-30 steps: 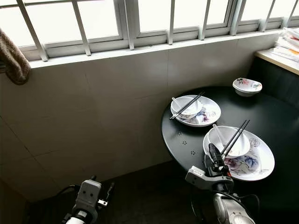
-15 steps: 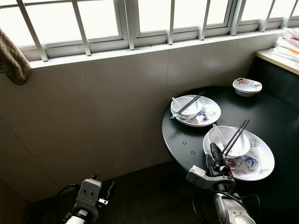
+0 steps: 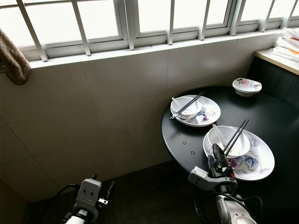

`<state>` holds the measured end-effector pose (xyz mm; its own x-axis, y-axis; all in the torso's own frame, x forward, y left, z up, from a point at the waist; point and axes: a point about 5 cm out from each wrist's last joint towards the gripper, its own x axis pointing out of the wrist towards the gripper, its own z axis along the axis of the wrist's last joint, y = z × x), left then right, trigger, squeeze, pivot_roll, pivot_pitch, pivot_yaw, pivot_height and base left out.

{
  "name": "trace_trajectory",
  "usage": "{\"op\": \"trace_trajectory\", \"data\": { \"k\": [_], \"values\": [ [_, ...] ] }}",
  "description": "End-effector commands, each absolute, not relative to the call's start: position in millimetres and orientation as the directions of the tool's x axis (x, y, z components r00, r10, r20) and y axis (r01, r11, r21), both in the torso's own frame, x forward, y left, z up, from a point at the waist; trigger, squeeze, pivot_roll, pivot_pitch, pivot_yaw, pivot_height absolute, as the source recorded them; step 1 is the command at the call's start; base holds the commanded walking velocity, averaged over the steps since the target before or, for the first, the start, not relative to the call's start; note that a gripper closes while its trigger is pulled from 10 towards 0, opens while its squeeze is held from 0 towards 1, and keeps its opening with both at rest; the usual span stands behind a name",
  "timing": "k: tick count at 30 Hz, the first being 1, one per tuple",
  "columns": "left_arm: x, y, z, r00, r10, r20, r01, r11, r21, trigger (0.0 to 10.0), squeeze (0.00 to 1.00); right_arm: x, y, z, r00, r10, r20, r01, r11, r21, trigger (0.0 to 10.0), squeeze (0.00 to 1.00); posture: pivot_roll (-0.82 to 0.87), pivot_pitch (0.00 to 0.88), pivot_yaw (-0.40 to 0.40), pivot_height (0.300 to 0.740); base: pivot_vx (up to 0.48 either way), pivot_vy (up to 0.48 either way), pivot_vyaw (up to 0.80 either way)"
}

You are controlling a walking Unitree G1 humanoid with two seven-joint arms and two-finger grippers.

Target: Kitchen organization

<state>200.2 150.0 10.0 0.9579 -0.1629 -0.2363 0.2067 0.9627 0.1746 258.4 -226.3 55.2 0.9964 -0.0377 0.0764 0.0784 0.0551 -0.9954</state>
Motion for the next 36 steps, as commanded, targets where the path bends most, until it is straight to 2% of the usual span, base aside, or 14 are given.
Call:
{"op": "trace_trajectory", "data": {
  "k": [1,14,15,17,19,20,21,22,23,24,25,26,27,36],
  "values": [
    [201.2,149.9,10.2,0.958,-0.168,-0.233,0.211,0.962,0.171,10.0,0.00,257.7,-232.7,57.0,0.995,-0.066,0.078,0.082,0.053,-0.995,10.0,0.00,-0.08,0.000,0.003,0.740,0.000,0.000,0.00],
    [201.0,149.8,10.5,0.958,-0.169,-0.231,0.211,0.963,0.170,10.0,0.00,256.0,-237.8,56.6,0.990,-0.122,0.071,0.082,0.092,-0.992,10.0,0.00,-0.09,0.000,0.003,0.740,0.000,0.000,0.00],
    [201.1,149.7,10.5,0.958,-0.169,-0.231,0.211,0.963,0.170,10.0,0.00,255.9,-238.0,56.4,0.990,-0.123,0.069,0.081,0.093,-0.992,9.3,0.00,-0.09,0.000,0.003,0.740,0.000,0.000,0.00],
    [201.1,149.6,10.6,0.958,-0.169,-0.230,0.211,0.963,0.171,10.0,0.00,255.6,-238.1,55.9,0.990,-0.126,0.065,0.077,0.098,-0.992,5.4,0.00,-0.09,0.000,0.003,0.740,0.000,0.000,0.00],
    [201.1,149.4,10.7,0.958,-0.169,-0.230,0.211,0.962,0.171,10.0,0.00,255.5,-238.1,55.7,0.990,-0.127,0.063,0.076,0.101,-0.992,4.9,0.00,-0.09,0.000,0.003,0.740,0.000,0.000,0.00],
    [201.1,149.4,10.7,0.958,-0.170,-0.230,0.211,0.962,0.170,10.0,0.00,255.5,-238.0,55.7,0.990,-0.127,0.063,0.076,0.101,-0.992,3.1,0.00,-0.09,0.000,0.003,0.740,0.000,0.000,0.00],
    [201.1,149.4,10.6,0.958,-0.170,-0.230,0.211,0.962,0.170,10.0,0.00,255.5,-237.9,55.6,0.990,-0.127,0.064,0.077,0.101,-0.992,3.1,0.00,-0.09,0.000,0.003,0.740,0.000,0.000,0.00],
    [201.1,149.3,10.7,0.958,-0.170,-0.230,0.211,0.962,0.170,10.0,0.00,255.5,-237.9,55.7,0.990,-0.126,0.064,0.077,0.101,-0.992,1.5,0.00,-0.09,0.000,0.003,0.740,0.000,0.000,0.00],
    [201.1,149.3,10.7,0.958,-0.170,-0.230,0.211,0.962,0.170,10.0,0.00,255.5,-237.9,55.7,0.990,-0.126,0.064,0.077,0.101,-0.992,1.5,0.00,-0.09,0.000,0.003,0.740,0.000,0.000,0.00],
    [201.3,149.3,10.7,0.958,-0.170,-0.230,0.211,0.962,0.170,10.0,0.00,255.8,-237.5,56.3,0.989,-0.127,0.072,0.084,0.099,-0.992,4.4,0.00,-0.08,0.000,0.003,0.740,0.000,0.000,0.00],
    [201.4,149.2,10.7,0.958,-0.170,-0.230,0.211,0.962,0.171,10.0,0.00,256.1,-237.3,56.8,0.989,-0.127,0.077,0.090,0.097,-0.991,4.4,0.00,-0.08,0.000,0.003,0.740,0.000,0.000,0.00],
    [201.5,149.3,10.8,0.958,-0.170,-0.229,0.211,0.962,0.171,10.0,0.00,256.3,-237.1,57.2,0.989,-0.127,0.080,0.093,0.096,-0.991,6.6,0.00,-0.08,0.000,0.003,0.740,0.000,0.000,0.00],
    [201.6,149.3,10.8,0.959,-0.170,-0.229,0.211,0.962,0.171,10.0,0.00,256.5,-236.9,57.4,0.988,-0.127,0.082,0.095,0.095,-0.991,10.0,0.00,-0.08,0.000,0.003,0.740,0.000,0.000,0.00],
    [201.7,149.4,10.9,0.959,-0.169,-0.228,0.210,0.963,0.171,10.0,0.00,255.7,-236.9,54.9,0.989,-0.134,0.068,0.081,0.098,-0.992,10.0,0.00,-0.08,0.000,0.001,0.740,0.000,0.000,0.00]
  ]
}}
